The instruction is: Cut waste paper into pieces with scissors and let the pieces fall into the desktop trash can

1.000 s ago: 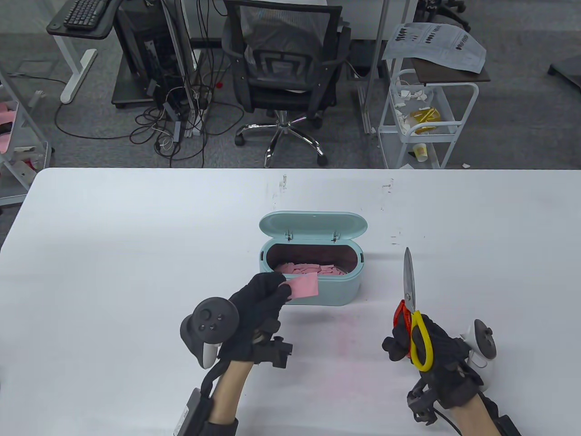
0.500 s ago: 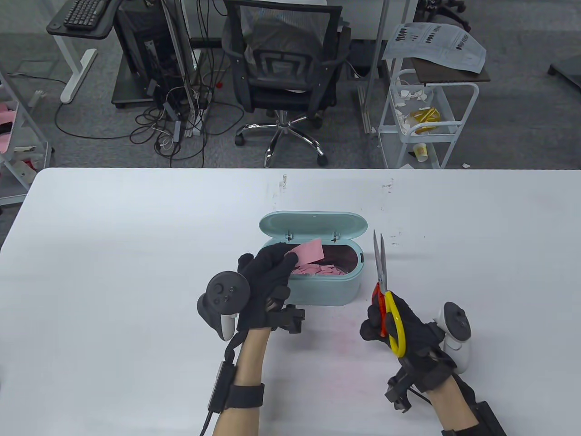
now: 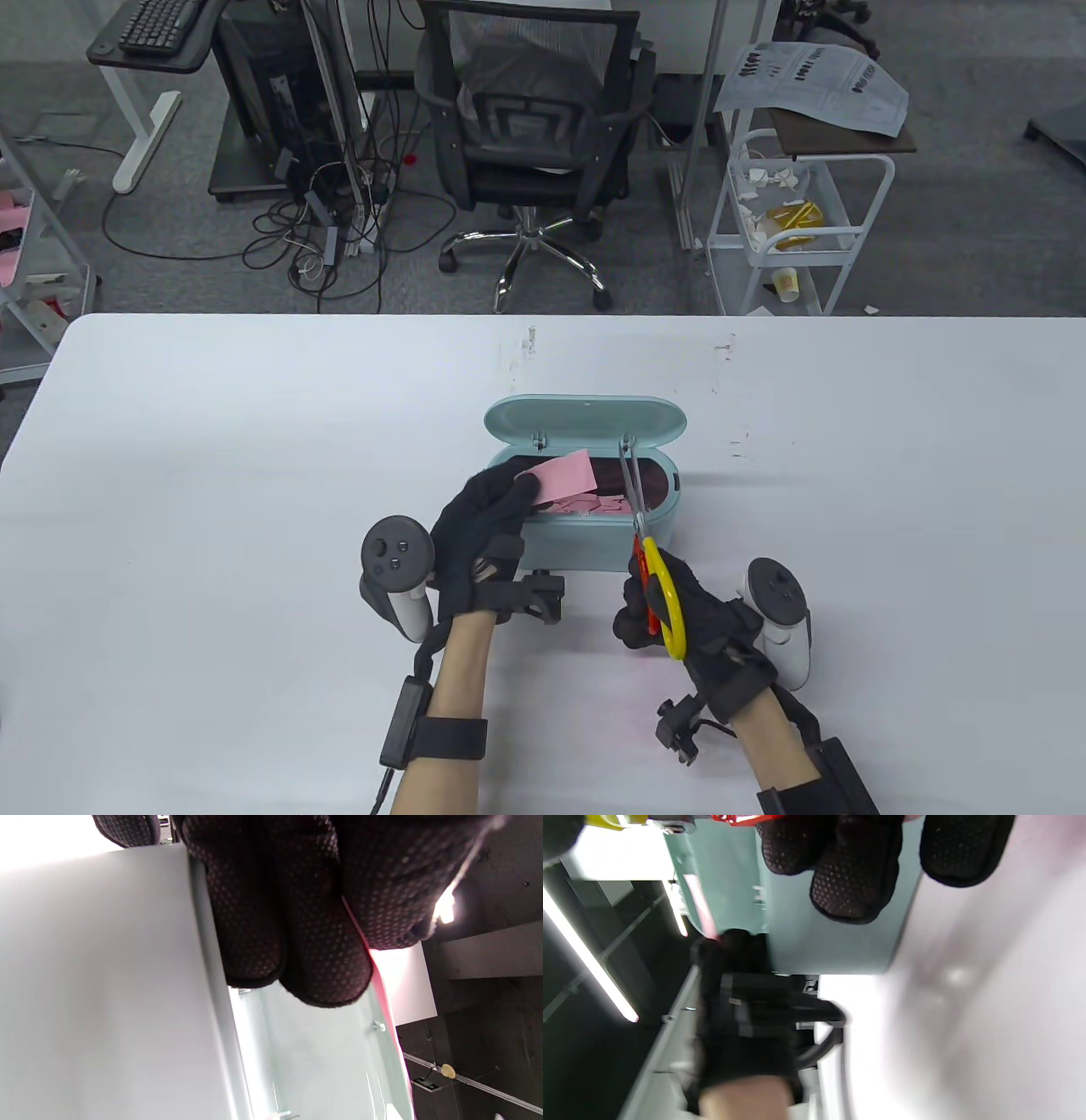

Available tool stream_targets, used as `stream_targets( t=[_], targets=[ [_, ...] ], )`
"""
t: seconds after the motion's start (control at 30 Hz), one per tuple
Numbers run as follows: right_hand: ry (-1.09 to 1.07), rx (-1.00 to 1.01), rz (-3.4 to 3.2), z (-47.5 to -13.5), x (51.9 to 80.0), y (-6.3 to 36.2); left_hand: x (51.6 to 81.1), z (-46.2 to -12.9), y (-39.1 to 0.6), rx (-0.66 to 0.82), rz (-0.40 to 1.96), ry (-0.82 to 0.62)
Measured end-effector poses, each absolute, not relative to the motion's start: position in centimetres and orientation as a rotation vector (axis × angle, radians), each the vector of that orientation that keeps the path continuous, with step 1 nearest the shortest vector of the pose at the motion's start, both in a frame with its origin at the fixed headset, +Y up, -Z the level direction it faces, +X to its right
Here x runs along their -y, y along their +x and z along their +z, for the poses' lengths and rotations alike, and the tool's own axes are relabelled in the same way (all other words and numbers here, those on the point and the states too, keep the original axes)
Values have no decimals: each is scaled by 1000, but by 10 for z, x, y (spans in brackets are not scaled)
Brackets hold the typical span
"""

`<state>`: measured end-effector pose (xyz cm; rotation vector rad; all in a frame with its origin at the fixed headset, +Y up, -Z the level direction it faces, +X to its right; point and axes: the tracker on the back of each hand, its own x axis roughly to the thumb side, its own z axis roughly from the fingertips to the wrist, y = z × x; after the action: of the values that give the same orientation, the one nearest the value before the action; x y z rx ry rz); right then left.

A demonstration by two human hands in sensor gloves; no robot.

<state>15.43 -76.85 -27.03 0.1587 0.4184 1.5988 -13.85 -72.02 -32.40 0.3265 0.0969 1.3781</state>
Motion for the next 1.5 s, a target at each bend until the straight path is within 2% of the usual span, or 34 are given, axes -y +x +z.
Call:
stream_targets(
  t=[0.53,1.5],
  targets=[
    [129,-461,1596,-282,773,132,715,-321,-131,-133,1266,361],
    [71,-425,1534,-287,772,131,713,-323,-131,-131,1243,347]
  ],
)
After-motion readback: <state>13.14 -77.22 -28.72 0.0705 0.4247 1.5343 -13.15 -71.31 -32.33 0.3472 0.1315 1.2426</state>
